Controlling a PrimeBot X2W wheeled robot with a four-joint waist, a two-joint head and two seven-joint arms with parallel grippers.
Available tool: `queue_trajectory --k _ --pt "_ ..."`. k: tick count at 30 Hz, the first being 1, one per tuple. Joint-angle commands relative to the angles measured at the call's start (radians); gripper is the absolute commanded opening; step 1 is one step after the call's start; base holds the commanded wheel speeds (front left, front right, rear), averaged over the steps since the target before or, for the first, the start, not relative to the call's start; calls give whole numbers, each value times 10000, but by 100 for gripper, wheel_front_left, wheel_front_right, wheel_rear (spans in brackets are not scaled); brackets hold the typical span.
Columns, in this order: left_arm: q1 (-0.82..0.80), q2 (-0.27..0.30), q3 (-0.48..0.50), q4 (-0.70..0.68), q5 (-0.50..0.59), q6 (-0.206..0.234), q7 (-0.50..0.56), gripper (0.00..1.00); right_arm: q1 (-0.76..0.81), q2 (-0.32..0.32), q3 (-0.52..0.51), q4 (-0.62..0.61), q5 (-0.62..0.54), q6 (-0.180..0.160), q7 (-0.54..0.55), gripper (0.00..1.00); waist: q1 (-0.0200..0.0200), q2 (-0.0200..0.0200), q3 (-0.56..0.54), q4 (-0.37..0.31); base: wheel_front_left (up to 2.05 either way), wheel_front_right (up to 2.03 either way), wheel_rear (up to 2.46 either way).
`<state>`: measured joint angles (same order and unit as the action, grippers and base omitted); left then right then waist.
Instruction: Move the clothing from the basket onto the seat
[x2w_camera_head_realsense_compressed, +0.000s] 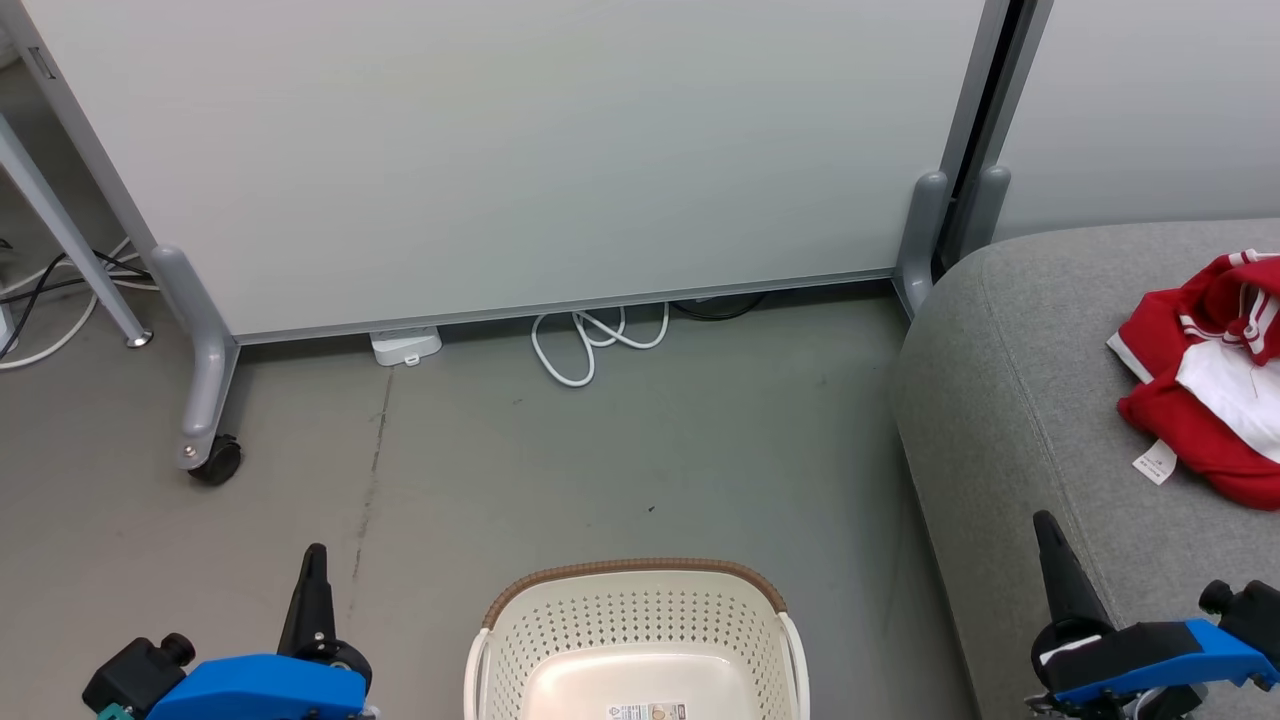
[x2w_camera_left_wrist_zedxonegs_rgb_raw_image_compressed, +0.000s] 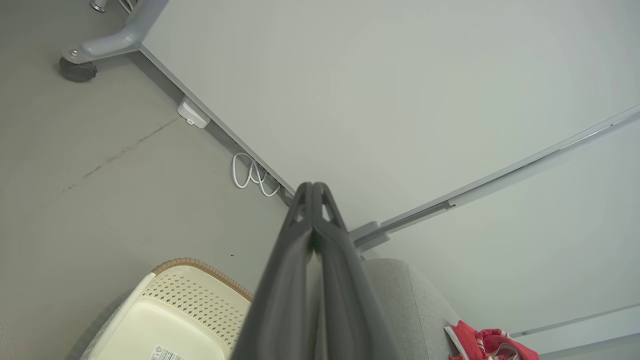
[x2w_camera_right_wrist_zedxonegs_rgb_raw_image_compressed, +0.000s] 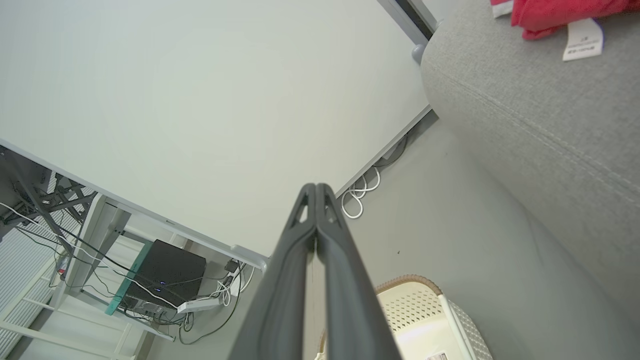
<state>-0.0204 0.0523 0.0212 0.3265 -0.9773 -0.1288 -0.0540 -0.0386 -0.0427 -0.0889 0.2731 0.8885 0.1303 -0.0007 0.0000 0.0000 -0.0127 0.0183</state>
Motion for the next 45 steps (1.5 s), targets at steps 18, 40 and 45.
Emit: queue_trajectory --k 18,40,45 --pt "-470 4 334 -363 -2002 -20 533 0 -427 -78 -96 -198 2296 5 371 0 0 0 37 -43 0 0 0" --pt "-694 -7 612 -577 -3940 -25 1055 0 -574 -92 -170 -249 4507 6 729 0 0 0 84 -97 0 0 0" --pt "-737 -10 676 -621 -4331 -26 1160 0 -613 -94 -186 -260 4957 6 790 0 0 0 94 -110 0 0 0"
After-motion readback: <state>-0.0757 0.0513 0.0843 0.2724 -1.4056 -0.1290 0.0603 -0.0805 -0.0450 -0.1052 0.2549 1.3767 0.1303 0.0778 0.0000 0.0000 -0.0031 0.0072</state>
